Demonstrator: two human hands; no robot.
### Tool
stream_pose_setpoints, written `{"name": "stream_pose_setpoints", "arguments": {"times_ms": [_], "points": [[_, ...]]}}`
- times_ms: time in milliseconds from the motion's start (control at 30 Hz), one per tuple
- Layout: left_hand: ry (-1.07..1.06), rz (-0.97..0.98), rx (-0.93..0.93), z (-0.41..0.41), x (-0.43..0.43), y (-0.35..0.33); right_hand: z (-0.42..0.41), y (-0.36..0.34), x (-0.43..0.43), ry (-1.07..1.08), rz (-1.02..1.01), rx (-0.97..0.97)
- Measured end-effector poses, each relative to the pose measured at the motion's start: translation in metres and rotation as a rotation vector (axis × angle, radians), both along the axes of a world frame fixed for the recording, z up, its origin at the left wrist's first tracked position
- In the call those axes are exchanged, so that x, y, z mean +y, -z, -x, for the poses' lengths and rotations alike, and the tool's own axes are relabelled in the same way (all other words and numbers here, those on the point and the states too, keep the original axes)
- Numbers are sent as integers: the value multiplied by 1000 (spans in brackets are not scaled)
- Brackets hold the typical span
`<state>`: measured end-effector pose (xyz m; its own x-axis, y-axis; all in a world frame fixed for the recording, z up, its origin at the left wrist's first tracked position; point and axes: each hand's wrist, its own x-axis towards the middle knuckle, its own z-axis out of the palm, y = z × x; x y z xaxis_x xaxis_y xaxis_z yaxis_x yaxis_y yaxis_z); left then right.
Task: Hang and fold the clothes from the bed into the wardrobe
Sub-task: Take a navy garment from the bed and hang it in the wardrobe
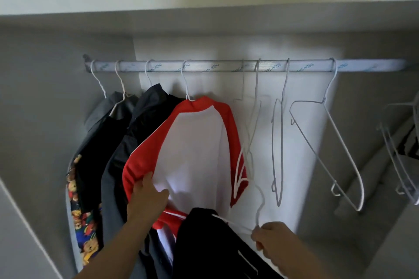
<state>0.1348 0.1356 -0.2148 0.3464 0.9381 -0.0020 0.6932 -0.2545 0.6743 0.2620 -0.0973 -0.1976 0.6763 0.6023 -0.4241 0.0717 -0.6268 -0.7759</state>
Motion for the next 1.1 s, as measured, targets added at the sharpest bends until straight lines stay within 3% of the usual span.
{"name": "stream_pose_setpoints", "arguments": {"times_ms": [167,367,567,833,967,1100], "points": [[242,-181,407,4,4,10,35,-12,23,2,-92,243],[381,-420,794,21,18,23,55,-16,54,16,-218,300],[426,-572,829,39,37,23,57,-23,76,196,-407,329],[474,-588,933,56,53,21,44,-42,79,528,-614,309],[561,-485,923,54,45,14,47,-45,78,499,-603,272],[635,-368,698,39,29,-13,54,-56,86,413,-629,282]]}}
